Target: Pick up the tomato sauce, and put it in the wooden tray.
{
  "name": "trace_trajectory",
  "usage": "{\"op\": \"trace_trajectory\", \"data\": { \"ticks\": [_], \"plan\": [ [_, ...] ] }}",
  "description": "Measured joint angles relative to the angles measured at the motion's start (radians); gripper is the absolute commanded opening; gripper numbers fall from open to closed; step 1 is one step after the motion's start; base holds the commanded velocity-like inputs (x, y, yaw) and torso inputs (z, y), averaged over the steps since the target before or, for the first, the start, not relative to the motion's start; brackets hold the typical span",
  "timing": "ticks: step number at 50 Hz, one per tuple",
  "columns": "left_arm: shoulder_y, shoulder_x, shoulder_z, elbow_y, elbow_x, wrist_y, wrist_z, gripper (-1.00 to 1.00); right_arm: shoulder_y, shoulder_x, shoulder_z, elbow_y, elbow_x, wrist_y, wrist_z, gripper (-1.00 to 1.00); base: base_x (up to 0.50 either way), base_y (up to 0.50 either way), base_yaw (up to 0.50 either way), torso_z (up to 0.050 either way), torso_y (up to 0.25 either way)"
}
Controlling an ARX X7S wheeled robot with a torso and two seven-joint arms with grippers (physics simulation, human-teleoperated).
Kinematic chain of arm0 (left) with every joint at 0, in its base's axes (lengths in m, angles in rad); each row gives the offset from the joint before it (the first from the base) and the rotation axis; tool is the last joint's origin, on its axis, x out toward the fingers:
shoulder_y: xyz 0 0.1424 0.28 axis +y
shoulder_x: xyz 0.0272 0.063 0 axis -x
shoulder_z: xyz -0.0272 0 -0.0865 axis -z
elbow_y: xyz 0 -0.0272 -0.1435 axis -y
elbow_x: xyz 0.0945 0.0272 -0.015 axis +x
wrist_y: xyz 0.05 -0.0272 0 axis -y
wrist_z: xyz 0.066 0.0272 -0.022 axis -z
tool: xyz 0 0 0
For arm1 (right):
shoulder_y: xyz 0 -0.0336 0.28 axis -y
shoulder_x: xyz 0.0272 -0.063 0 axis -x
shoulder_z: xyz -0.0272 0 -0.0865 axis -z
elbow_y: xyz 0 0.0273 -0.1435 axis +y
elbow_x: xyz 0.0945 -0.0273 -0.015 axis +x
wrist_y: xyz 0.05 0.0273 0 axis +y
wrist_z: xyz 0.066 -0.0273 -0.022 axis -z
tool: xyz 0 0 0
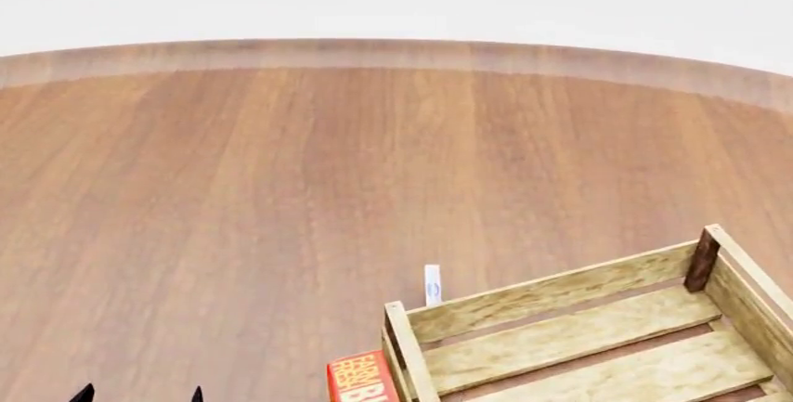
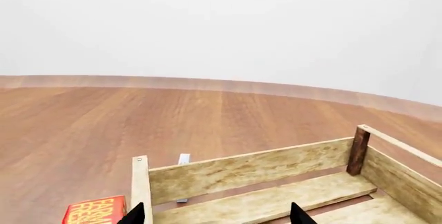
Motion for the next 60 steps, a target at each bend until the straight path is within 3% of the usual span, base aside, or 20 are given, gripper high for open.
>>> {"op": "trace_trajectory", "data": {
  "ticks": [18, 39, 60],
  "plan": [
    [-0.006, -0.016, 0.021, -0.003, -0.019, 0.0, -0.023, 1.0, -0.235, 0.038, -0.041, -0.225, -0.065, -0.064, 0.077, 1.0, 0.0, 0.0, 0.0, 0.0, 0.0],
    [-0.007, -0.036, 0.045, -0.004, -0.041, 0.004, -0.049, 1.0, -0.581, 0.093, -0.061, -0.375, -0.114, -0.353, 0.195, 1.0, 0.0, 0.0, 0.0, 0.0, 0.0],
    [-0.01, -0.053, 0.064, -0.007, -0.058, 0.01, -0.069, 1.0, -0.679, 0.42, -0.335, -0.389, -0.234, -0.556, 0.696, 1.0, 0.0, 0.0, 0.0, 0.0, 0.0]
  ]
}}
